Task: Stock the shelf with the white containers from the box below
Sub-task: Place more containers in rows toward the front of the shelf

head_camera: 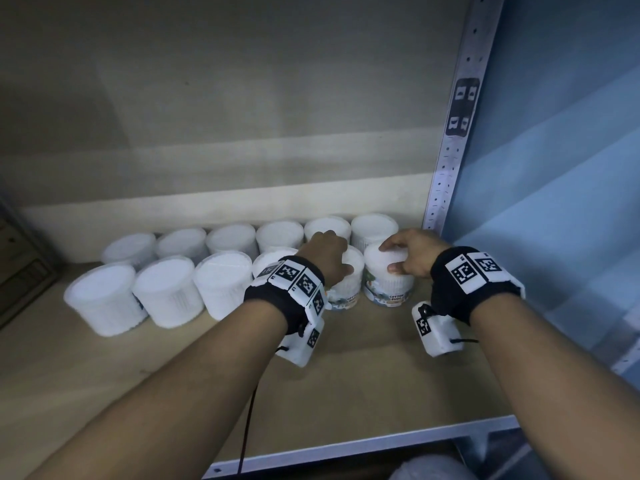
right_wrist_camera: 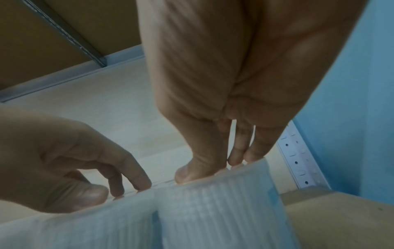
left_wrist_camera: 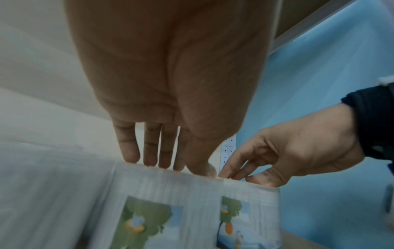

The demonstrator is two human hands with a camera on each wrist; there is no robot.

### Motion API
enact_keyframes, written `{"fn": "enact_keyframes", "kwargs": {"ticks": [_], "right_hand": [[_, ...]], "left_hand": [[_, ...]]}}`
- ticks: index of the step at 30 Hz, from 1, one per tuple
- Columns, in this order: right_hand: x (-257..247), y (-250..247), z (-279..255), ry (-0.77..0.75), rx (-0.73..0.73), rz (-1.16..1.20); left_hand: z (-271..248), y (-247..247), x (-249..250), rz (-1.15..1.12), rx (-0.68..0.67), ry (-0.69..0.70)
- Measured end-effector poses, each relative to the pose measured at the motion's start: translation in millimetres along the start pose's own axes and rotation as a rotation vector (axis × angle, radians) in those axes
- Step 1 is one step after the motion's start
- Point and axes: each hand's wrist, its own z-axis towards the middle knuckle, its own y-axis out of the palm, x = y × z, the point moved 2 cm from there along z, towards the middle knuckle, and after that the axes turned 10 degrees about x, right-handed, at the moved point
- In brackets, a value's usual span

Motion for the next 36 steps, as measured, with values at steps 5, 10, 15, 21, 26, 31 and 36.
{"fn": "enact_keyframes", "kwargs": {"ticks": [5, 10, 15, 21, 26, 31, 36], "right_hand": [[-1, 1, 0, 0.003, -0.005, -0.002], [-1, 0, 0, 0.003, -0.009, 0.007], [-1, 0, 0, -0.009, -0.012, 0.000], [-6, -4, -6, -0.004, -0.014, -0.021], [-10, -8, -26, -0.040, 0.011, -0.033], [-13, -14, -62, -0.039, -0.050, 0.055], [-9, -21, -99, -0.027, -0.095, 0.040]], "left_hand": [[-3, -6, -2, -0.057, -0.063, 0.049], [-3, -12, 3, -0.050, -0.052, 0.009], [-4, -3, 2, 0.016, -0.006, -0.036], [-9, -5, -1, -0.028, 0.028, -0.015], [-21, -5, 2, -0.036, 0.021, -0.008], [-49, -8, 15, -0.049, 0.019, 0.001], [-82, -11, 28, -0.028, -0.007, 0.038]]}}
